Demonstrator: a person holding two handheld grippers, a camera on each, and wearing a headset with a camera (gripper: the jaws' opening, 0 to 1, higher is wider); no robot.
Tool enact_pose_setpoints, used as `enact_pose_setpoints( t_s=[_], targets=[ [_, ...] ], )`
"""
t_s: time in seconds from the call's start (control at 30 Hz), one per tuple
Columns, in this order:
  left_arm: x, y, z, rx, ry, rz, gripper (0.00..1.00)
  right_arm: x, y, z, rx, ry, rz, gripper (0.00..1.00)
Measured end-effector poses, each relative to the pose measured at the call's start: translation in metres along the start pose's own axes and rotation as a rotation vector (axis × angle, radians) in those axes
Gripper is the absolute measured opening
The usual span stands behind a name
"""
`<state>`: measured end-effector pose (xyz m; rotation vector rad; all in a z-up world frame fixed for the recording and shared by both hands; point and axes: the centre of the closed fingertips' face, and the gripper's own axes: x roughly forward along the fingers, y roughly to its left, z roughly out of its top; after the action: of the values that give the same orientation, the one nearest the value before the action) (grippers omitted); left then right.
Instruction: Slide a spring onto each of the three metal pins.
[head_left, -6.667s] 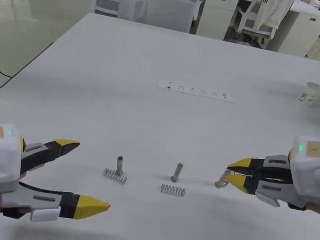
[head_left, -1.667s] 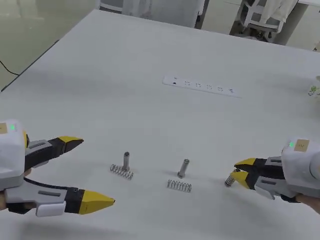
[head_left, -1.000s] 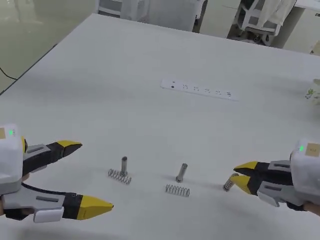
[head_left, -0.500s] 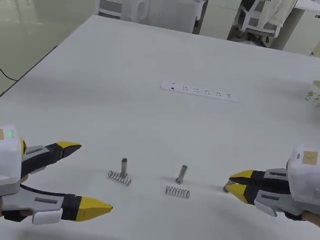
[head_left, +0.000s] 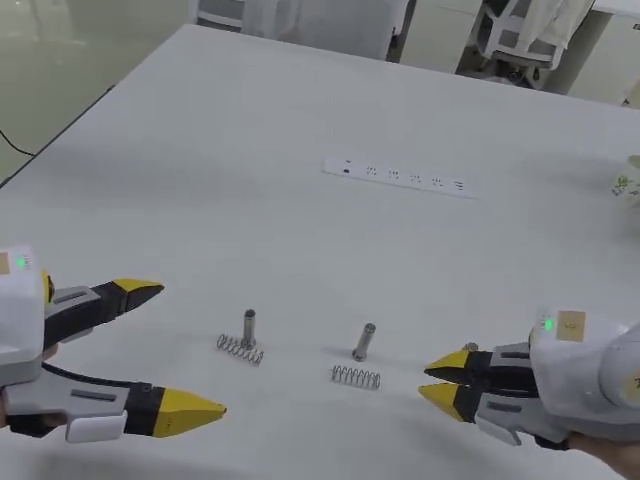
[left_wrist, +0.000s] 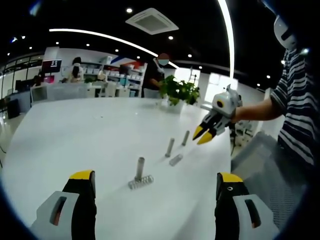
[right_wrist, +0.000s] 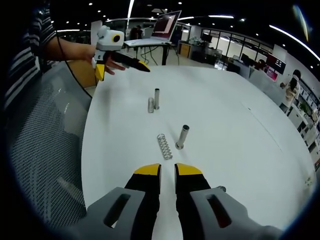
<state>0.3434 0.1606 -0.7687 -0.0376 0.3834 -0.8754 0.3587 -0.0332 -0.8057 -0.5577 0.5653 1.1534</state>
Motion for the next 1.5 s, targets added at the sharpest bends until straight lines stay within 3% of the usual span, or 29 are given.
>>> enact_pose_setpoints(
  t_s=[0.5, 0.87, 1.5],
  targets=[
    [-0.003, -0.001, -0.003, -0.004, 0.004, 0.004, 0.97, 0.028, 0.008, 0.019, -0.064, 0.0, 0.037, 0.09],
    [-0.002, -0.002, -0.003, -0.005, 0.007, -0.001, 0.97, 0.049, 0.007, 0.009, -0.115, 0.065, 0.05, 0.09],
    [-0.003, -0.003, -0.005, -0.008, 0.013, -0.006, 0.97, 0.063, 0.001, -0.003, -0.133, 0.119, 0.06, 0.08]
  ],
)
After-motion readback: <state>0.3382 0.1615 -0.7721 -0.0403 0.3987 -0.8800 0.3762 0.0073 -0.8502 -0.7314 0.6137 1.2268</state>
